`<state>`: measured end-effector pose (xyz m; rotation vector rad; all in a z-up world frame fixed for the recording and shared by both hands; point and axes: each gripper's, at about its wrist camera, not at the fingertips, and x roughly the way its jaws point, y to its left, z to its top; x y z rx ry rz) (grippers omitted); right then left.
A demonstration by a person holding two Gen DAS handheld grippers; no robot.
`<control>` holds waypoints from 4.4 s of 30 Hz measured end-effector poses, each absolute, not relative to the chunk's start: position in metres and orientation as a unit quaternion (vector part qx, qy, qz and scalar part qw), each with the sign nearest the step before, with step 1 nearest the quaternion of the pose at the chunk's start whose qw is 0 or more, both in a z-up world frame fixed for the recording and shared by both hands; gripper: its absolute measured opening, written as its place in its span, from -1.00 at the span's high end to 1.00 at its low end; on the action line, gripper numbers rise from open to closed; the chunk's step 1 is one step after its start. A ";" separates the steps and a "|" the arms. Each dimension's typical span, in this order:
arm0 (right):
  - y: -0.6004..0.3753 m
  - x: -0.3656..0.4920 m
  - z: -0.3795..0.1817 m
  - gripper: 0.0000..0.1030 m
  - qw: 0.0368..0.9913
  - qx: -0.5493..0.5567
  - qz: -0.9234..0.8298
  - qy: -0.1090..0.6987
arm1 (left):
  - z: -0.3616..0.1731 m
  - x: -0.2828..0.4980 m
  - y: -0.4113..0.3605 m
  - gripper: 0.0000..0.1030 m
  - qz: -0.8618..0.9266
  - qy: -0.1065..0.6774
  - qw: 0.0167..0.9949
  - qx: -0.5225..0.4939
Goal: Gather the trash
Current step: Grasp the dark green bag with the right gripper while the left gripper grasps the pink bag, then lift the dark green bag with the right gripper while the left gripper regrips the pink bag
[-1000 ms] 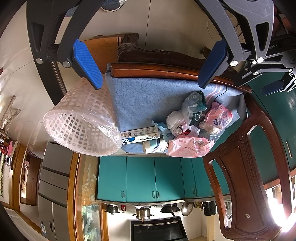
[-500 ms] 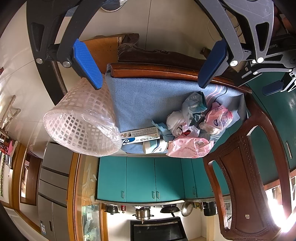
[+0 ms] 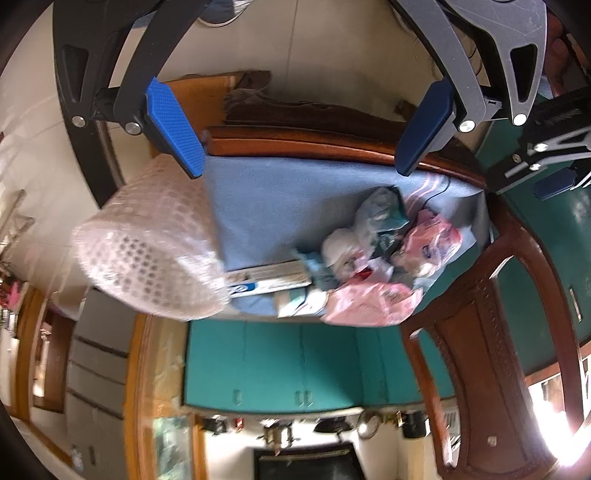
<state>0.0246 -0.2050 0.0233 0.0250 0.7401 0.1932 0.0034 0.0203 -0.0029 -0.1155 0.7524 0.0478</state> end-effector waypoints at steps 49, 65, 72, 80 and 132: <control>-0.218 0.071 0.036 0.06 0.897 0.074 0.210 0.382 | -0.034 0.128 0.042 0.03 0.012 0.456 0.889 -0.032; -0.202 0.071 0.036 0.06 0.905 0.056 0.201 0.370 | 0.002 0.076 0.011 0.02 -0.045 0.368 0.928 -0.026; -0.202 0.071 0.036 0.06 0.907 0.052 0.197 0.367 | 0.000 0.079 0.018 0.01 -0.040 0.377 0.925 -0.043; -0.202 0.070 0.035 0.06 0.909 0.051 0.192 0.367 | -0.003 0.078 0.018 0.00 -0.040 0.382 0.923 -0.040; -0.206 0.069 0.035 0.06 0.909 0.053 0.188 0.368 | -0.023 0.100 0.012 0.39 -0.060 0.411 0.907 -0.064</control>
